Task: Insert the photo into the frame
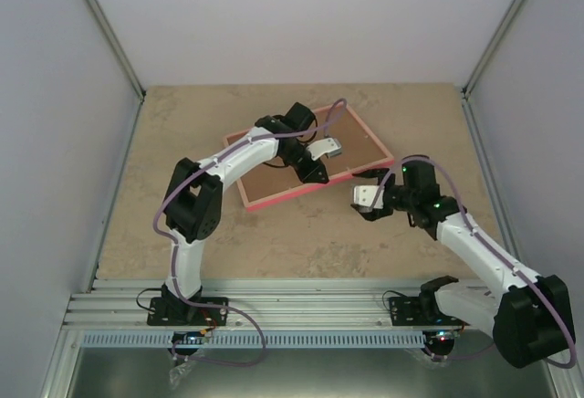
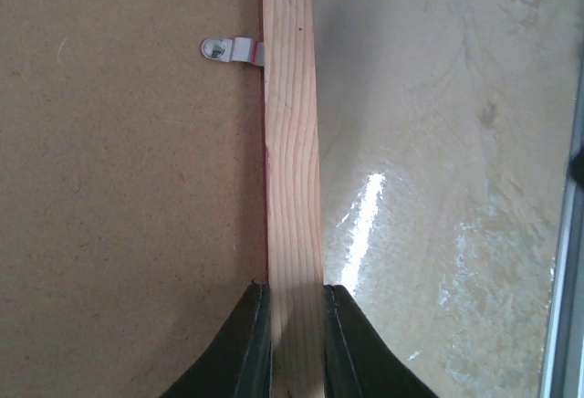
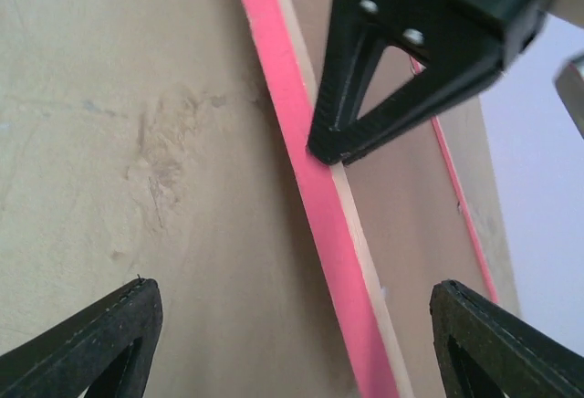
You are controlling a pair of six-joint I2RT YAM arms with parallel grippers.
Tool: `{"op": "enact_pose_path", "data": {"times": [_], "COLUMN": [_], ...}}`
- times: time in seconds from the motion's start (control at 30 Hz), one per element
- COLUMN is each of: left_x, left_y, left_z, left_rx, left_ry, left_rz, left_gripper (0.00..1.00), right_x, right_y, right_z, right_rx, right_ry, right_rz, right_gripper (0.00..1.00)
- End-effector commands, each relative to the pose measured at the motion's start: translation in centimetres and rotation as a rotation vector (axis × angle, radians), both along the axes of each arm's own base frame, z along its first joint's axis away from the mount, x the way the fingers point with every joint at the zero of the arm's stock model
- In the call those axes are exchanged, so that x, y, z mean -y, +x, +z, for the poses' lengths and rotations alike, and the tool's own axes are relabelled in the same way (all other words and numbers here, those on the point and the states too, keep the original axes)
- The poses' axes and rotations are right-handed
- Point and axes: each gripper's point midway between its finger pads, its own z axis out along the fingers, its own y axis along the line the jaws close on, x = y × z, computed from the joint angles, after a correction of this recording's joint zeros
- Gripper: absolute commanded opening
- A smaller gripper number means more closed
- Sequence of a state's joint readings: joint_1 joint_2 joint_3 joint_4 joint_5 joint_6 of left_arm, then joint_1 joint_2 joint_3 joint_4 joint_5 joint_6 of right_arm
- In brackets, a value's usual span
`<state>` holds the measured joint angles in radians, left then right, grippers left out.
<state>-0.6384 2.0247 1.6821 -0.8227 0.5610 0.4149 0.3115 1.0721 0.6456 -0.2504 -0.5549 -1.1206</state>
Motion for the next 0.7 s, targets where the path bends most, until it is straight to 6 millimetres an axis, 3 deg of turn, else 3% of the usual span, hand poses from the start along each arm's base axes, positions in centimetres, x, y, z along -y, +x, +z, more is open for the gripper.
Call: {"op": "enact_pose_path", "data": {"times": [0.0,0.1,0.3,0.43,0.57,0.67], "left_x": [1.4,1.5,1.7,1.7,1.8,1.7], "left_y": [-1.3,-1.4,-1.1,-0.9,-1.0,-1.0], "left_z": [2.7,2.9,3.5,3.9,4.5,4.5], "left_rx": [-0.054,-0.069,-0.099,-0.107,-0.109,-0.113], "left_ry": [-0.12,-0.126,-0.151,-0.16,-0.172,-0.171], "left_rz": [-0.076,-0.077,-0.062,-0.052,-0.054,-0.051], "left_gripper": [0.0,0.0,0.0,0.0,0.0,0.0], "right_x": [-1.0,-1.9,-3.7,-4.6,-5.4,-5.1], "right_y": [2.6,3.7,4.5,4.9,6.0,7.2], "right_z": [1.1,1.0,-0.7,-0.7,-1.5,-1.6], "right_rx": [0.284,0.344,0.399,0.437,0.462,0.483], "right_ry": [-0.113,-0.142,-0.214,-0.209,-0.241,-0.268], "right_rz": [0.024,0.023,0.064,0.067,0.054,0.015], "right_gripper": [0.8,0.79,0.77,0.72,0.64,0.52]}}
